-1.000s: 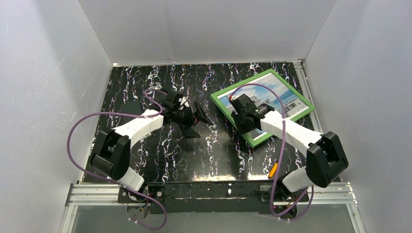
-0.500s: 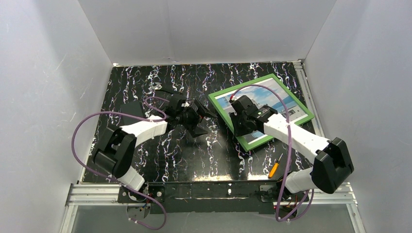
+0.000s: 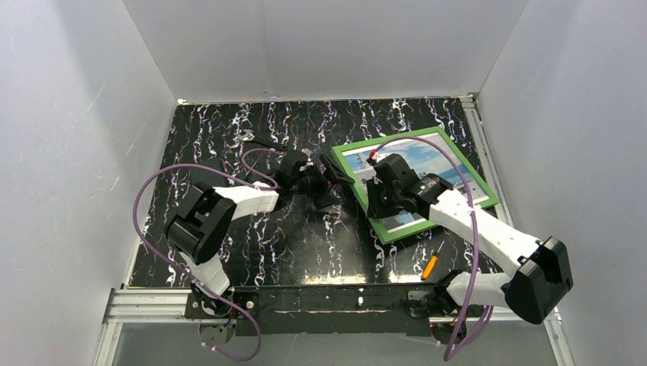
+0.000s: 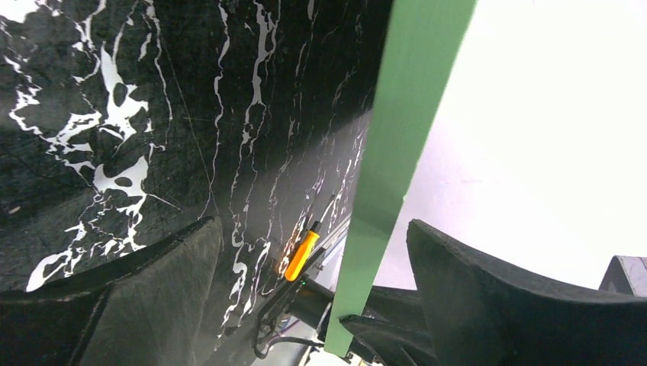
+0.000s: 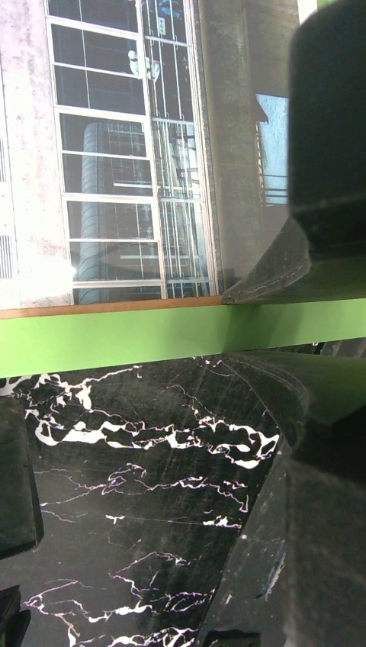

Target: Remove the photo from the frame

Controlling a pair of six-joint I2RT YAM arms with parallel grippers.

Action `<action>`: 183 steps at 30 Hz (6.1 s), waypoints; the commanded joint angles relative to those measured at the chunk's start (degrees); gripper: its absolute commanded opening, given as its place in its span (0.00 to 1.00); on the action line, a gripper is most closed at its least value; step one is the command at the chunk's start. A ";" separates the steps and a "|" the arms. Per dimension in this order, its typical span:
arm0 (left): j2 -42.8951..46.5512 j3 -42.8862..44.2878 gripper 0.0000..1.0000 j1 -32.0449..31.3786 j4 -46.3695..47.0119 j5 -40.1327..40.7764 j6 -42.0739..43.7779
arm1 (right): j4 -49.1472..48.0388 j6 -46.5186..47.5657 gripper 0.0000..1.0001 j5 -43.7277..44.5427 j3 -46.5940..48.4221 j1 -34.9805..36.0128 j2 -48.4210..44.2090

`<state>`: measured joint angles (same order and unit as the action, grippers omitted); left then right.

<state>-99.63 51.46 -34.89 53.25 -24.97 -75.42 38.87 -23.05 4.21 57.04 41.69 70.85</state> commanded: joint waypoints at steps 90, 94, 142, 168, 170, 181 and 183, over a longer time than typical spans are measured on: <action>23.88 26.49 0.00 17.62 -79.02 -1.41 9.21 | -16.44 30.58 0.81 48.15 -7.51 42.16 -11.99; 23.49 27.88 0.00 17.66 -80.08 -1.74 7.69 | -28.61 39.16 0.79 55.03 -9.83 44.56 -8.12; 25.32 59.90 0.98 18.61 -97.04 21.96 38.42 | -42.32 29.92 0.01 42.05 -7.87 38.02 -21.61; 26.81 53.87 0.98 17.49 -95.75 18.16 37.68 | -12.97 -5.90 0.01 32.50 8.73 17.07 -21.97; 27.01 52.36 0.98 16.86 -95.16 17.16 37.32 | -11.64 -7.70 0.01 29.06 8.10 12.07 -22.19; 29.06 41.46 0.98 12.49 -91.17 13.02 37.71 | -14.62 -3.65 0.01 8.83 -1.40 -9.48 -22.95; 29.36 39.16 0.98 11.85 -90.33 12.64 37.68 | -15.25 -2.91 0.01 4.38 -3.39 -13.90 -22.83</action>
<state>-72.07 94.39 -21.85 -36.25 -9.74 -38.11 21.17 -29.85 20.05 58.08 34.28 46.72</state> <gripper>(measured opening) 0.980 0.318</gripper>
